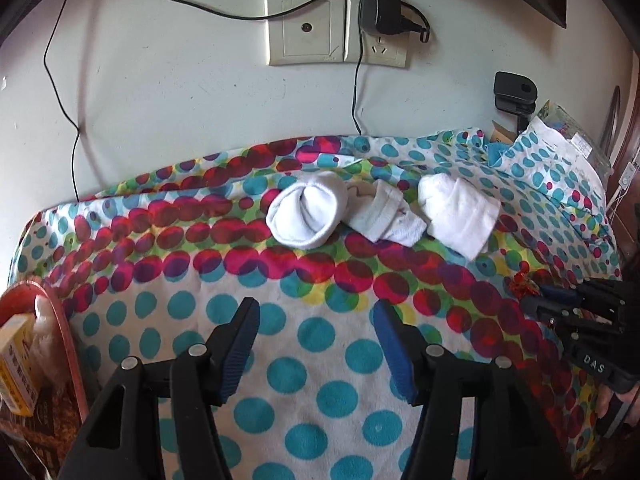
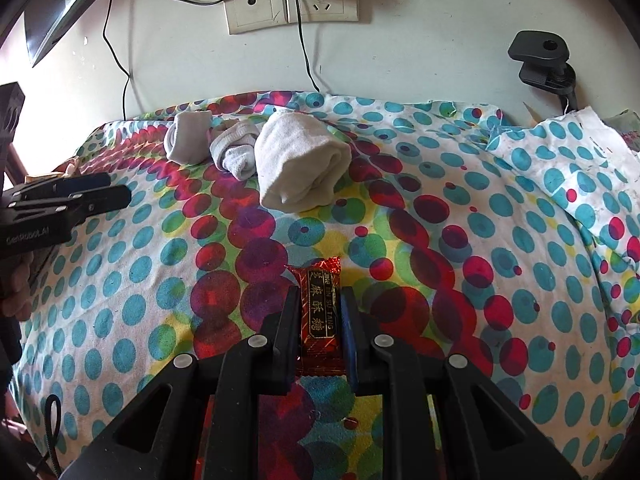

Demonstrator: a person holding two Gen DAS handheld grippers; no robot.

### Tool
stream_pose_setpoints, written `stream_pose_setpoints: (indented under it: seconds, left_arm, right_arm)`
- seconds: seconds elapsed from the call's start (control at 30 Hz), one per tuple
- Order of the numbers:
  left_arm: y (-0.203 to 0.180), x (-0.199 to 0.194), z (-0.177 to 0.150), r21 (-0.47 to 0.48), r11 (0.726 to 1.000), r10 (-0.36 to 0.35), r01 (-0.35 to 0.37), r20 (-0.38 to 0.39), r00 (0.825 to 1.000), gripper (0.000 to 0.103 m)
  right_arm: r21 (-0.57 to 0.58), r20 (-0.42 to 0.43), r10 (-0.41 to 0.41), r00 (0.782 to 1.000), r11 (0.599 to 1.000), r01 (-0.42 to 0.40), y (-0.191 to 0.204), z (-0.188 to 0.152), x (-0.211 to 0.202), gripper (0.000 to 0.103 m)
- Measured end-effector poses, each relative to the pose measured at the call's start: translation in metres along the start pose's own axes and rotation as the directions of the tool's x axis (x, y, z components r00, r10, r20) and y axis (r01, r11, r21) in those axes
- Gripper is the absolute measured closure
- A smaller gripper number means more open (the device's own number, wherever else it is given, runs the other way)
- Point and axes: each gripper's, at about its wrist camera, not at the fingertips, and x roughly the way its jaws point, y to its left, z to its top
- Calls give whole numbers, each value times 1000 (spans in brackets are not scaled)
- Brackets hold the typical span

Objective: Organize objects
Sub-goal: 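Grasp the rolled white sock with the left gripper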

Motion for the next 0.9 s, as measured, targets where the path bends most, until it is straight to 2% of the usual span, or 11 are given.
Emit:
stream_pose_setpoints:
  seconds: [0.13, 0.2, 0.6, 0.7, 0.73, 0.8, 0.9]
  left_arm:
    - [0, 20, 23, 28, 1000, 11, -11, -15, 1000, 41]
    - [1, 29, 31, 31, 999, -10, 11, -30, 1000, 41]
    - [-4, 75, 50, 85, 994, 74, -68, -76, 994, 41]
    - [-2, 73, 45, 38, 999, 26, -25, -42, 999, 41]
    - [0, 72, 43, 18, 1000, 13, -12, -35, 999, 45]
    - [2, 70, 40, -7, 1000, 13, -13, -32, 999, 51]
    - [4, 66, 36, -23, 1000, 8, -8, -26, 1000, 54]
  right_arm:
    - [-12, -1, 9, 1000, 1000, -9, 3, 0, 1, 84]
    - [-11, -1, 14, 1000, 1000, -14, 3, 0, 1, 84]
    - [-6, -2, 43, 999, 999, -43, 3, 1, 1, 82]
    - [-10, -2, 39, 999, 999, -39, 3, 1, 1, 82]
    - [-10, -2, 38, 999, 999, -38, 3, 1, 1, 82]
    - [-13, -2, 36, 999, 999, -36, 3, 1, 1, 82]
    - [-16, -3, 32, 999, 999, -32, 4, 2, 1, 82]
